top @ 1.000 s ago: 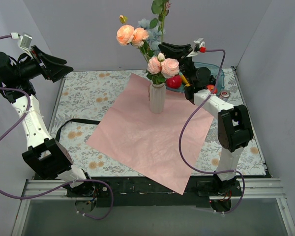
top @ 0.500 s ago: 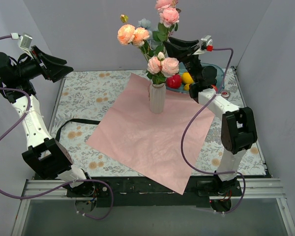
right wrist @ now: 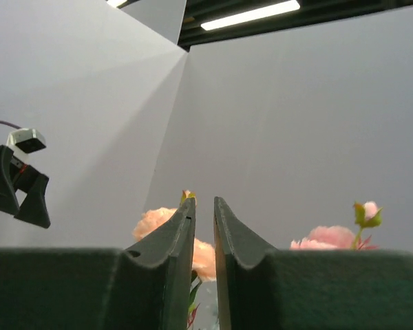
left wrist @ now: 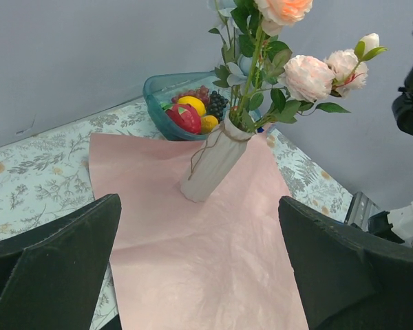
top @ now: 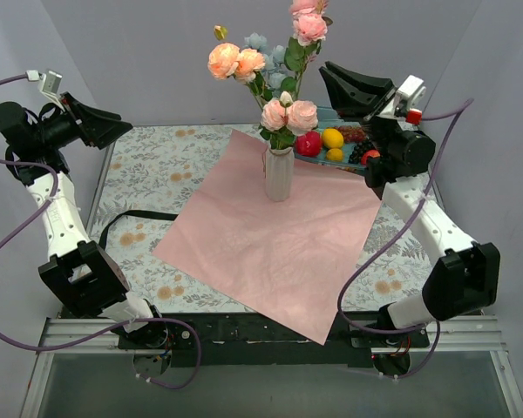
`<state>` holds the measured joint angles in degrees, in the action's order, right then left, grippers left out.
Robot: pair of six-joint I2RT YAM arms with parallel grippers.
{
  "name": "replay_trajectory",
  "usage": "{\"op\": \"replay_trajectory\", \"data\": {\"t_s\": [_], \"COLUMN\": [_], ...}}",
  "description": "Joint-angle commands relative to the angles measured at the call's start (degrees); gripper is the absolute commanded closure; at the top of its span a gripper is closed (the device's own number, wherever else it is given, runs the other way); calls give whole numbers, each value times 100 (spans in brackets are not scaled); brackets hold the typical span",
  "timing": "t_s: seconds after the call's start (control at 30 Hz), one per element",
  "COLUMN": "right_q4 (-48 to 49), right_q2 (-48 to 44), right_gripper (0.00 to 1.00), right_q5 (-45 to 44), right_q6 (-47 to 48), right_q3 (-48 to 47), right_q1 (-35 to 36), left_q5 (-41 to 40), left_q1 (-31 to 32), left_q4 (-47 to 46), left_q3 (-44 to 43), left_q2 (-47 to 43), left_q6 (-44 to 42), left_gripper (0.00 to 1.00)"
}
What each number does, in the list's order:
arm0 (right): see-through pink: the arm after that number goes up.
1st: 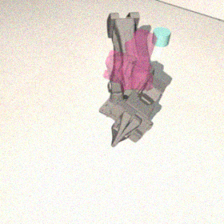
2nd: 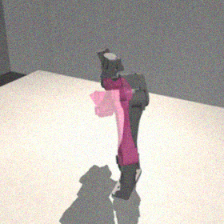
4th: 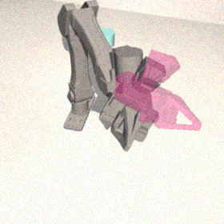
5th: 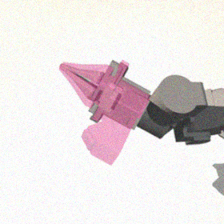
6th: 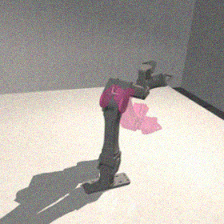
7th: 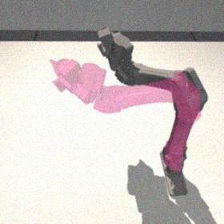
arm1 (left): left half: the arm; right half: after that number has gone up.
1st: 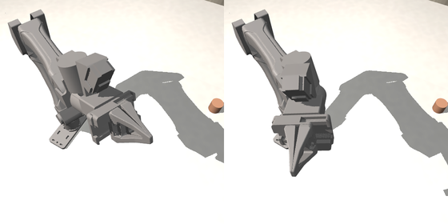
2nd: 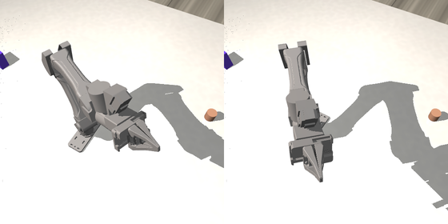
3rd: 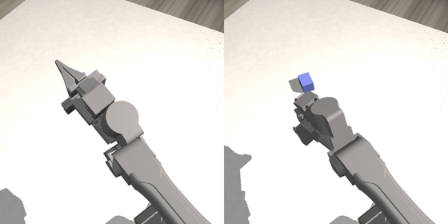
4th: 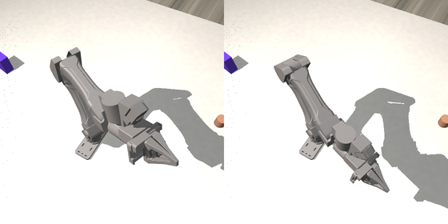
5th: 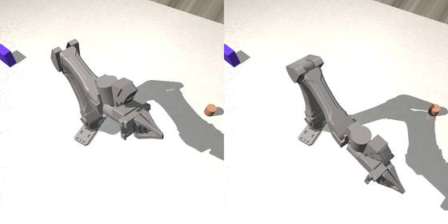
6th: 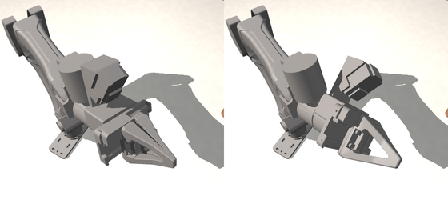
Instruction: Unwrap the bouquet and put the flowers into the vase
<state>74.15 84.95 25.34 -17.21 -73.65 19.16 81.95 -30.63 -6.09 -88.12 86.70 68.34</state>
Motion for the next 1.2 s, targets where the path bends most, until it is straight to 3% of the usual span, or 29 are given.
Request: {"op": "replay_trajectory", "data": {"t_s": [0.0, 0.07, 0.13, 0.23, 0.5, 0.87, 1.07, 1.17], "right_q4": [-916, -1823, -1947, -2439, -2590, -1703, -1219, -1184], "right_q2": [-549, -550, -270, 195, 1312, 2306, 2711, 2703], "right_gripper": [73, 63, 51, 42, 42, 43, 50, 58], "right_q5": [-195, -784, -664, -557, -337, 154, 516, 594], "right_q6": [877, 869, 790, 475, 43, -1143, -1864, -1900], "right_q3": [-96, -237, -430, -843, -1608, -2276, -2655, -2716], "right_q1": [-17, -9, -17, -26, -52, -307, -378, -378], "left_q5": [-276, -294, -294, -294, -311, -294, -320, -320], "left_q1": [5, 13, 13, 13, 13, 13, 5, 5], "left_q4": [-42, -42, -33, 134, 371, 573, 872, 890], "left_q3": [216, 242, 251, 242, 190, 75, 67, 66], "left_q2": [-197, -188, -188, -232, -294, -276, -311, -320], "left_q6": [-154, -145, -128, -294, -541, -839, -1077, -1094], "left_gripper": [2, 2, 2, 2, 2, 2, 2, 2]}}
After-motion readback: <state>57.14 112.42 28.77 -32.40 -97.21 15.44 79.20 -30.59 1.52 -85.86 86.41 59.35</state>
